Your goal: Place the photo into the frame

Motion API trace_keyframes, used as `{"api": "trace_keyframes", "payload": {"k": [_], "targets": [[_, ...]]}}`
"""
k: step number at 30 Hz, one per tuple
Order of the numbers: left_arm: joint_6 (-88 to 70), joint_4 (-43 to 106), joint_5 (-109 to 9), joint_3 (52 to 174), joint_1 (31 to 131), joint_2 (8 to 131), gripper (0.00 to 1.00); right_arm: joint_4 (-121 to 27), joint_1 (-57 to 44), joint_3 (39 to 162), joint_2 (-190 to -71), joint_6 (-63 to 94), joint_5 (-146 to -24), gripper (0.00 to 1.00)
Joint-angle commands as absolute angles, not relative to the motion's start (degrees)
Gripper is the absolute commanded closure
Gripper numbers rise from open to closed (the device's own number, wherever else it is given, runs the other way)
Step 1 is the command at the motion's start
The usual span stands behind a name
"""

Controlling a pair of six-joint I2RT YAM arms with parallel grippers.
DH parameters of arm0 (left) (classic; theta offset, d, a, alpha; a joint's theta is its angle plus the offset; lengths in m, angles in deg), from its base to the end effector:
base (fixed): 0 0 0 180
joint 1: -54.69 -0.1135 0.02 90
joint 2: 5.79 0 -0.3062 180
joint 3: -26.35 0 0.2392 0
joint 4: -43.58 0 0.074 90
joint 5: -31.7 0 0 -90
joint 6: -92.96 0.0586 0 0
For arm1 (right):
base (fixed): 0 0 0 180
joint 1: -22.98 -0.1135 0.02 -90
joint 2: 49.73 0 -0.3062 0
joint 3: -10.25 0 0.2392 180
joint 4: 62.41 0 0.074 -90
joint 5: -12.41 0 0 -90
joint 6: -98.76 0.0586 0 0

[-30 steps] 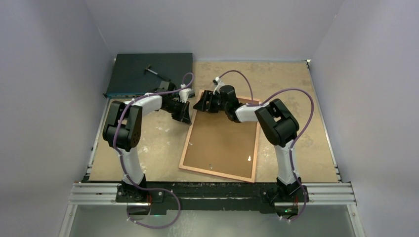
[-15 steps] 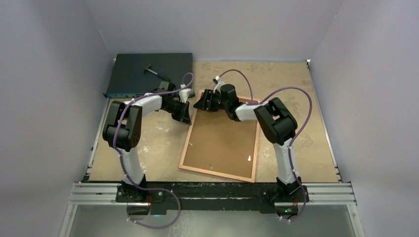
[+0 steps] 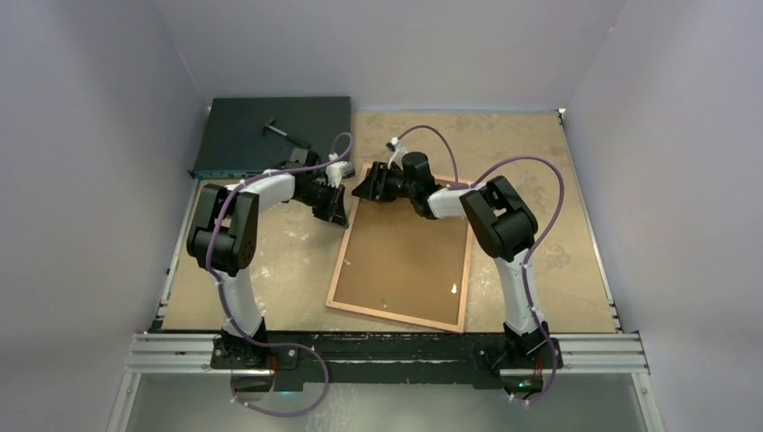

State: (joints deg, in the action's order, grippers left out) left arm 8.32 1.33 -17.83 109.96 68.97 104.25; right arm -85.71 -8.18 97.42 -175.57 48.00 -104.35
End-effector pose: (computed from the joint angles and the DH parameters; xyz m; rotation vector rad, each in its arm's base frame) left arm 0.3610 -0.1311 0.1842 0.6341 2.5839 -1.0143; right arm 0.4209 0.2854 0.1788 -0.2186 2.0000 1.2546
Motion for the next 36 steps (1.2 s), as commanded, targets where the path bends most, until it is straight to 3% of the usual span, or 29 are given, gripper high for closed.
{"api": "trace_keyframes", "payload": {"k": [1, 21, 36], "targets": [[9.85, 0.94, -16.82, 108.5, 70.2, 104.87, 1.0, -85.42, -9.19, 99.83, -177.75, 47.76, -107.75, 0.4], [10.07, 0.84, -16.89, 108.35, 70.16, 104.76, 1.0, -86.85, -9.64, 98.29, -176.73, 50.11, -108.68, 0.48], [10.19, 0.54, -16.82, 108.13, 70.16, 103.86, 1.0, -83.83, -10.69, 98.79, -175.76, 49.09, -109.38, 0.48]]}}
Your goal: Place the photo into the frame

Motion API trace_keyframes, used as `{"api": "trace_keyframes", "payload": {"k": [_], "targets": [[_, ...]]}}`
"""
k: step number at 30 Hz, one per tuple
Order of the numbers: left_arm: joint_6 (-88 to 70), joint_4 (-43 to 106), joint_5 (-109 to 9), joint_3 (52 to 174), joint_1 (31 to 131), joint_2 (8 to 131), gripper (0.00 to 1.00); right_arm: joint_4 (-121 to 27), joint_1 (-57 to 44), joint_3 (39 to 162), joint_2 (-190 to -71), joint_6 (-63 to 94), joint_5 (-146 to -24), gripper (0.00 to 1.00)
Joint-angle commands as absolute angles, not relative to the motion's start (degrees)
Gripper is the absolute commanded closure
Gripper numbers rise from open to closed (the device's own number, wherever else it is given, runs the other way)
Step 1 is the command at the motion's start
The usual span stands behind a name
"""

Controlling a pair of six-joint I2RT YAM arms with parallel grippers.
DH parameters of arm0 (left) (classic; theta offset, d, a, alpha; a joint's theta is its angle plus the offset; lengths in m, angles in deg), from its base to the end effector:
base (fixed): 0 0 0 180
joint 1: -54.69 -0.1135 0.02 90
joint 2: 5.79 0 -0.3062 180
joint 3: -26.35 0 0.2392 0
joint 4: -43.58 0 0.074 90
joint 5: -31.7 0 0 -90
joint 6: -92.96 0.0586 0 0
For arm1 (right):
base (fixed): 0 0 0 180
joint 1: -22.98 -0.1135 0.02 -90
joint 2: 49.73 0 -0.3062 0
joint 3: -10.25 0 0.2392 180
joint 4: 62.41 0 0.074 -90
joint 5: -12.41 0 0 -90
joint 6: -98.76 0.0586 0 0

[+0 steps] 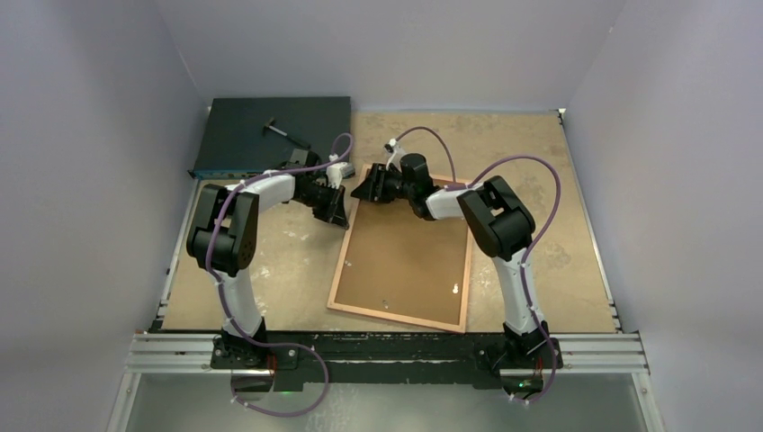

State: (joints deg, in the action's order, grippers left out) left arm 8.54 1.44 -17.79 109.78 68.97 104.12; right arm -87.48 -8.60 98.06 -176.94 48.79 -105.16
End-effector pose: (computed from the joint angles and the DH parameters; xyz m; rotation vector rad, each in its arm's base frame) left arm 0.3604 -0.1310 0.1843 0.6393 2.5803 -1.0138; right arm 0.4220 0.2913 0.1744 -0.2287 1.9874 1.2839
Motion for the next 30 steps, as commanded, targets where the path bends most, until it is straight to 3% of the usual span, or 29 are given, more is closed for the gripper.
{"api": "trace_keyframes", "payload": {"k": [1, 13, 21, 30], "targets": [[10.23, 0.43, -16.89, 108.19, 70.16, 103.81, 1.0, -83.38, -10.58, 98.98, -175.16, 48.85, -109.01, 0.46], [12.79, -4.31, -17.06, 110.86, 69.36, 100.18, 0.97, -74.64, -4.03, 94.17, -159.72, 43.99, -98.5, 0.02], [24.41, -11.82, -22.13, 110.75, 69.01, 97.14, 0.91, -51.57, 4.26, 85.77, -144.57, 45.7, -74.06, 0.01], [35.63, -11.95, -35.37, 100.73, 72.46, 92.27, 0.9, -49.58, 14.81, 76.13, -138.9, 48.17, -74.5, 0.01]]}}
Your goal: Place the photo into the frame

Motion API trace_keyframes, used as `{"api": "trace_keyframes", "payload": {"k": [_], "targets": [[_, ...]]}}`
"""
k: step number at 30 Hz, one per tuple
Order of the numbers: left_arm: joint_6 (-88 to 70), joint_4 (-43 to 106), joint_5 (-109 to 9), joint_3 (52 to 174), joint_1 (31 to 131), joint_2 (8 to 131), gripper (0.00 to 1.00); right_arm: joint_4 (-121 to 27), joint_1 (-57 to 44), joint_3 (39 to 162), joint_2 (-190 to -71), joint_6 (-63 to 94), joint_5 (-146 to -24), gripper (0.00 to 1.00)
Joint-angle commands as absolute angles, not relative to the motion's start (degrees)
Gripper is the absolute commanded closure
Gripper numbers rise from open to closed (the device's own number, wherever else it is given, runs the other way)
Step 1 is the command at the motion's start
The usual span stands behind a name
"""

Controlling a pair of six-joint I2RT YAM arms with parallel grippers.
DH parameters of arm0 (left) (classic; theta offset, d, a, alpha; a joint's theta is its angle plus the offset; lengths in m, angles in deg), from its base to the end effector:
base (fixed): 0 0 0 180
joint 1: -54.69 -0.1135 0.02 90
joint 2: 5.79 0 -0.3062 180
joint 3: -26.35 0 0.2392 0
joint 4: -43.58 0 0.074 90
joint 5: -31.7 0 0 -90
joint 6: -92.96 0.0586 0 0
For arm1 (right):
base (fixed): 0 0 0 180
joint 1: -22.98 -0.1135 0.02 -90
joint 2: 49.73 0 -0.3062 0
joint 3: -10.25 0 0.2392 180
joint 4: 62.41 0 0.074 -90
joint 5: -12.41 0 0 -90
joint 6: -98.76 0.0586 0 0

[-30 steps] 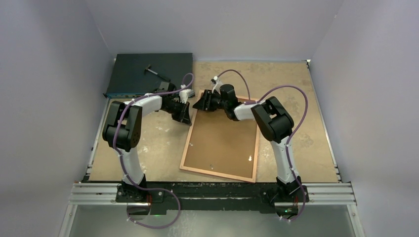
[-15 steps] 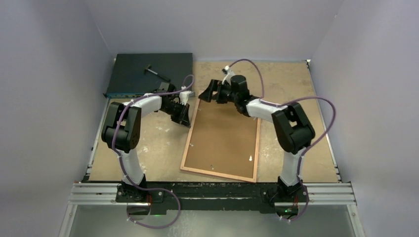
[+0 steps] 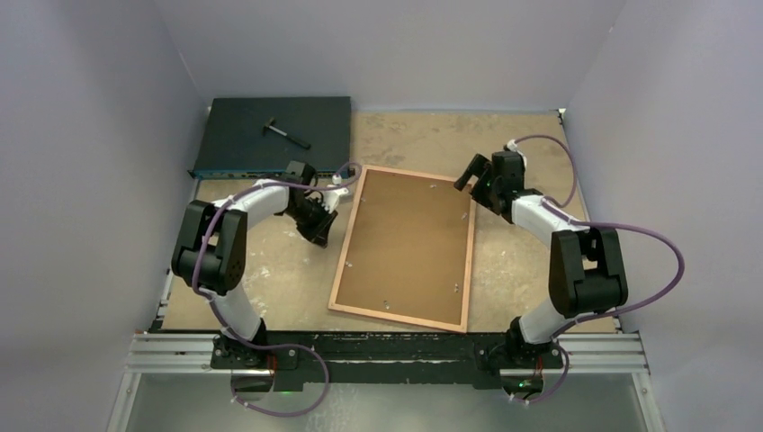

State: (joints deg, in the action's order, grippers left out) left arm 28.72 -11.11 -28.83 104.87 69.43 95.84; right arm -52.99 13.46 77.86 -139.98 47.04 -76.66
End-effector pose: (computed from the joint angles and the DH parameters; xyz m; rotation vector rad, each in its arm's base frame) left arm 0.3100 -0.1114 0.1973 1.0428 2.5992 -0.7041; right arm 0.3498 0.0577 0.2572 0.5477 2.0970 0.4700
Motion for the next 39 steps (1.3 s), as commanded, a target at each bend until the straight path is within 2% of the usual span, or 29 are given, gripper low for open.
{"api": "trace_keyframes", "payload": {"k": [1, 5, 9, 14, 22, 33, 39], "targets": [[35.69, -11.16, -37.27, 99.45, 74.76, 91.47, 0.9, -49.34, 15.07, 75.86, -139.28, 48.16, -74.33, 0.01], [35.37, -9.99, -40.15, 96.54, 80.7, 90.86, 0.9, -50.97, 16.28, 75.08, -141.42, 48.54, -75.63, 0.01], [33.97, -9.02, -39.5, 96.79, 82.56, 92.03, 0.91, -53.82, 16.73, 76.07, -145.13, 49.18, -78.89, 0.01], [30.5, -6.57, -38.81, 99.1, 87.11, 95.32, 0.91, -55.6, 16.82, 82.53, -152.11, 49.83, -85.26, 0.01], [25.6, -5.06, -38.09, 110.97, 94.49, 105.53, 0.94, -53.82, 15.83, 96.86, -161.84, 49.89, -90.09, 0.01], [21.75, -6.42, -35.88, 127.56, 106.74, 117.76, 0.94, -47.98, 15.76, 109.12, -171.97, 45.88, -94.0, 0.01], [18.97, -5.84, -34.44, 133.62, 108.93, 122.86, 0.93, -47.54, 15.44, 113.77, -176.31, 44.46, -97.44, 0.01]]}}
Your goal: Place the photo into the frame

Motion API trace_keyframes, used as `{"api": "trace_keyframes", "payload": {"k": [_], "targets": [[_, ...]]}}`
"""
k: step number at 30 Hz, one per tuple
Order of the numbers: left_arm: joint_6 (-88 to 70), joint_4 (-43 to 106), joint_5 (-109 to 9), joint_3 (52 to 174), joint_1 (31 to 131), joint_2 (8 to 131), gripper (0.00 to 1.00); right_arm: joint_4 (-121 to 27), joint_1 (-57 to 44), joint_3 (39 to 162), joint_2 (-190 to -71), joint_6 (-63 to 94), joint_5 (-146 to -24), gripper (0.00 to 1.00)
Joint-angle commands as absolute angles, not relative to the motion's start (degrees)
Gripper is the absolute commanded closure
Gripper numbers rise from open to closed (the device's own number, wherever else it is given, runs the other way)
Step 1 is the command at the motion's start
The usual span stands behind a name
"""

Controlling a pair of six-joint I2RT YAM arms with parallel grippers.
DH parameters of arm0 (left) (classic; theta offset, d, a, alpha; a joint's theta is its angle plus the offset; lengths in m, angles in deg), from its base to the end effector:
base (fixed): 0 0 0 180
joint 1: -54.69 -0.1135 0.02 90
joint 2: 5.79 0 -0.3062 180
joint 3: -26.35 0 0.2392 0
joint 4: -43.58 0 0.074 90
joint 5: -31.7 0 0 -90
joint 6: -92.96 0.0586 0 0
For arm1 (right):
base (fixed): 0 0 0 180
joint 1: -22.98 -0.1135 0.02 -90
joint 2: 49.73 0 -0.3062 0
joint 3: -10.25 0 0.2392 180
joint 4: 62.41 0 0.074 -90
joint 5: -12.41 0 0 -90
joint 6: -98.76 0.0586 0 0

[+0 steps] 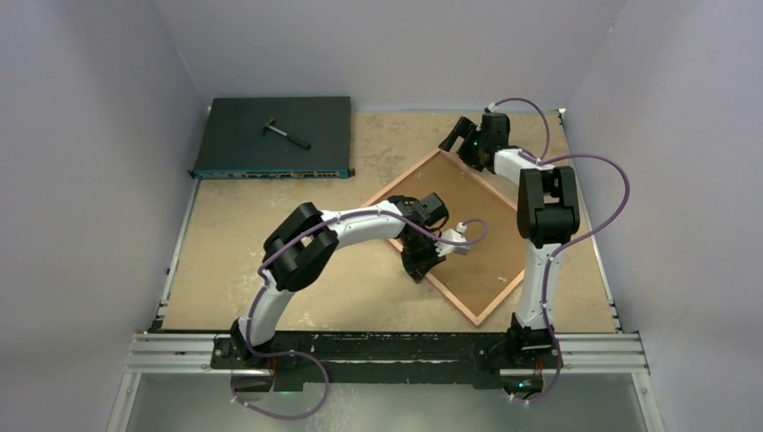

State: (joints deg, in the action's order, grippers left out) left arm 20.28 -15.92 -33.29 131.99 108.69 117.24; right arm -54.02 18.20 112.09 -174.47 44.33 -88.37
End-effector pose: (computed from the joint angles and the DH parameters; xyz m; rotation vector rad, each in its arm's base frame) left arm 0.2409 -0.3738 0.1749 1.7961 2.3732 -0.7339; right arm 0.5245 0.0549 0.2037 0.4640 2.1180 0.6118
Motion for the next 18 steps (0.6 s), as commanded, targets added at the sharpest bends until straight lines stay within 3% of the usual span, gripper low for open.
{"api": "trace_keyframes", "payload": {"k": [1, 7, 12, 18], "targets": [[18.51, -5.18, -33.96, 133.91, 109.34, 123.12, 0.93, -47.62, 15.3, 113.95, -176.63, 44.38, -98.29, 0.01], [16.35, -5.42, -31.58, 137.79, 112.12, 125.35, 0.92, -49.13, 12.78, 115.12, -178.65, 42.91, -104.34, 0.01], [17.26, -11.85, -31.05, 138.07, 111.62, 120.95, 0.68, -48.43, 7.04, 116.5, -179.64, 41.5, -105.69, 0.01], [18.08, -17.56, -28.07, 129.48, 103.87, 106.25, 0.64, -51.46, 3.74, 113.02, -178.13, 43.53, -106.16, 0.01]]}}
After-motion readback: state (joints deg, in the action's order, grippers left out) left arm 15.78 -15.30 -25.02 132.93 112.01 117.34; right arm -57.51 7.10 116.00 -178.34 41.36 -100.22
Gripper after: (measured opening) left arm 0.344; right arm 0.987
